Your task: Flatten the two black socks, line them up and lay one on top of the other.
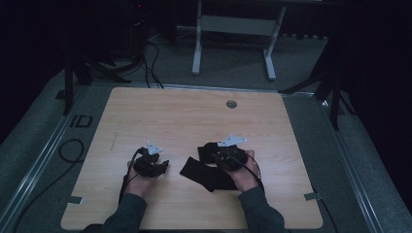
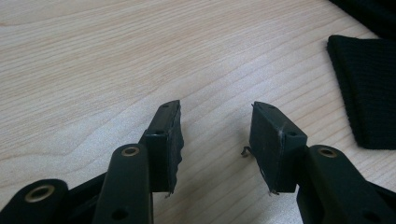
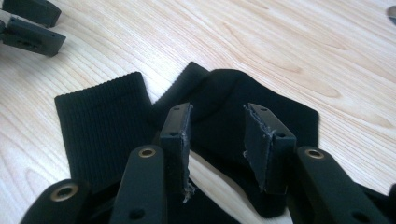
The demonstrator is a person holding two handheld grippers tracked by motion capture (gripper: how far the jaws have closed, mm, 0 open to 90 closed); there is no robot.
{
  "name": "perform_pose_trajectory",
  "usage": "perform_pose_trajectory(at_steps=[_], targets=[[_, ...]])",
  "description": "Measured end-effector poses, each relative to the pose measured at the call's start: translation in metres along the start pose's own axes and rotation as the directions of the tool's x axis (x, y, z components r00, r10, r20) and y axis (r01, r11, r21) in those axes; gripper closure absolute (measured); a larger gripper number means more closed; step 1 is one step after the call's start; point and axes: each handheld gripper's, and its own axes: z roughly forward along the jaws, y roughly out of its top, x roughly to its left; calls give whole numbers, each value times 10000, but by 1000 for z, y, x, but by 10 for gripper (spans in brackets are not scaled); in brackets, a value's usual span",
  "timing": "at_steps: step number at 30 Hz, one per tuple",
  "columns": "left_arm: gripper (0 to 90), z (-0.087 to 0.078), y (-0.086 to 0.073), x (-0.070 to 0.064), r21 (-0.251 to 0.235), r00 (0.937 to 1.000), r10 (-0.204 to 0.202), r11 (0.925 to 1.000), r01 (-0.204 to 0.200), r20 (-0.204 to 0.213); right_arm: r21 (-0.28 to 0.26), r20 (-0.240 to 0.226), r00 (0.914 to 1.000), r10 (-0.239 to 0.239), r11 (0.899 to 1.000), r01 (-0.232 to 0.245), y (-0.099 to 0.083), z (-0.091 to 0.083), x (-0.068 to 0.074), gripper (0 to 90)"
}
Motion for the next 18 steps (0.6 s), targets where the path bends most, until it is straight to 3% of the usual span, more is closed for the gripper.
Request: perform_pose_trajectory(at_steps=[8,13,18], targets=[[539,0,0,0,6,10000,27,10000,-27,-11,421,-171,9997,-193,9989,200,11,19,5,630],[537,0,0,0,11,10000,23,10000,-23,-19,703,-233,9997,-21,9975,38,12,27,1,700],[534,0,0,0,20,10000,58,10000,-58,-17,923,-382,9987,332,9953,-295,11,36,-2,714]])
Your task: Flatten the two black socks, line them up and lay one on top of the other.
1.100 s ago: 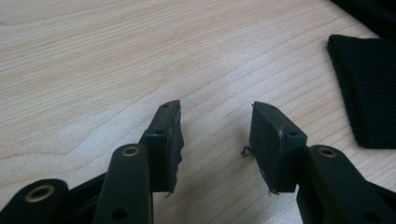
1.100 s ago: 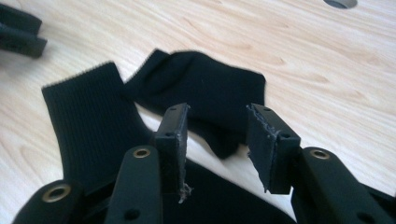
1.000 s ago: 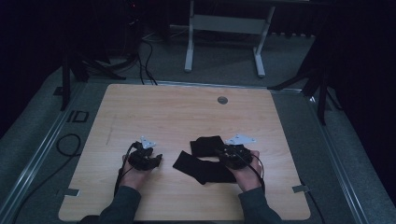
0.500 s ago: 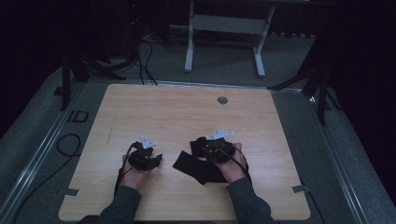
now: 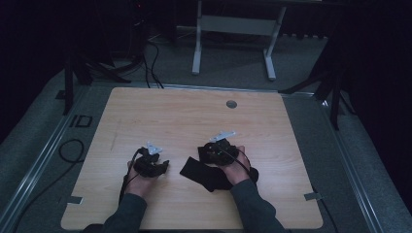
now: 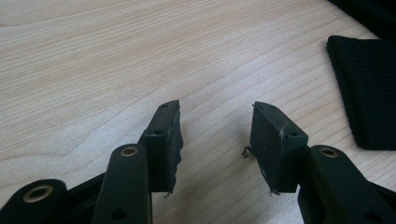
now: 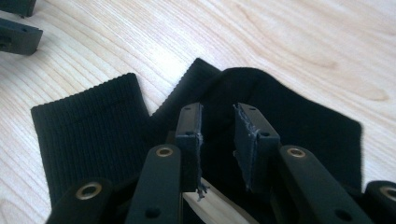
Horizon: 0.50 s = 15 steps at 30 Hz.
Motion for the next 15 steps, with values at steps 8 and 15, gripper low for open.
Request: perform_pose_trajectory(at_steps=[8,15], targets=[[530,0,0,0,3,10000,3,10000,-3,-1,76,-435,9989,170,9998,-166,6,12,7,653],[525,0,0,-1,-2,10000,-23,10000,23,10,723,-405,9976,555,9960,-525,10,30,7,712]])
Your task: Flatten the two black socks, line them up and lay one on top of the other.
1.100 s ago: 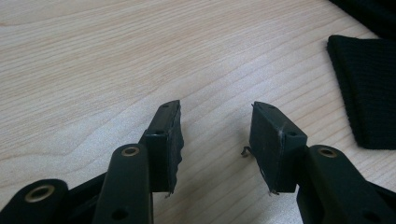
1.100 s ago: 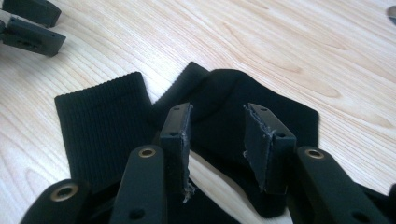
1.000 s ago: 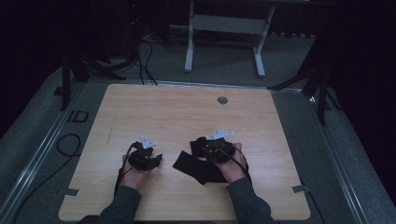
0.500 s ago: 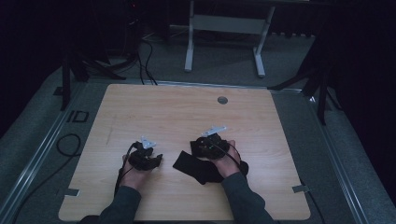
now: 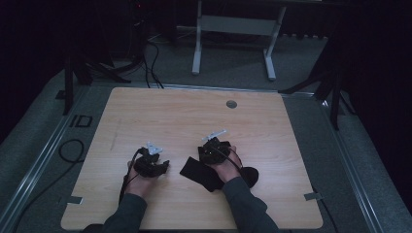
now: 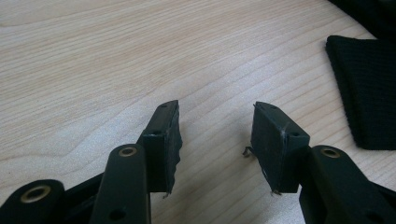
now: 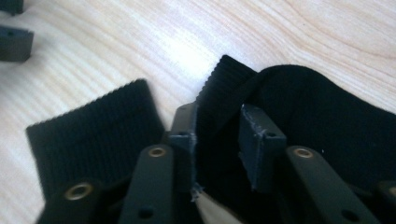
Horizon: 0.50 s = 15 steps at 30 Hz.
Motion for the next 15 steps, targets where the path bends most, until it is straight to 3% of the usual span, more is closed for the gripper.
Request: perform_pose_trajectory(at_steps=[6,12,15], targets=[[524,0,0,0,-14,10000,6,10000,-6,1,190,30,9994,351,9992,-351,4,0,-3,848],[524,0,0,0,-19,10000,9,10000,-9,4,-36,-459,9915,1217,9925,-1220,4,-1,-8,878],[524,0,0,0,-22,10000,10,10000,-10,5,-227,-660,9876,1427,9893,-1444,4,-4,-9,879]])
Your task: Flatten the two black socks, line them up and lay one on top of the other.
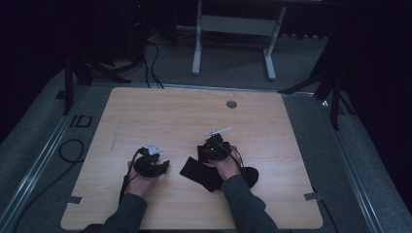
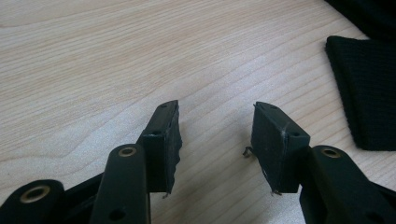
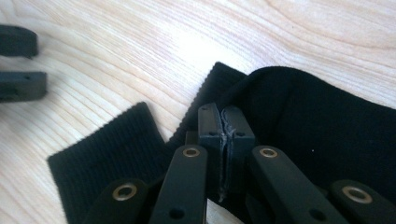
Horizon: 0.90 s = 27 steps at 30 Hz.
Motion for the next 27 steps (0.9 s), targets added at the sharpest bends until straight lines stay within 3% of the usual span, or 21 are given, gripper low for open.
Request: perform_pose_trajectory(at_steps=[17,27], targets=[[524,0,0,0,-48,10000,-38,10000,38,-16,-859,-18,9999,-164,9962,162,-1,-39,-4,882],[523,0,0,0,-33,10000,-27,10000,27,-16,-1316,172,9998,-113,9912,135,-10,-63,-15,881]])
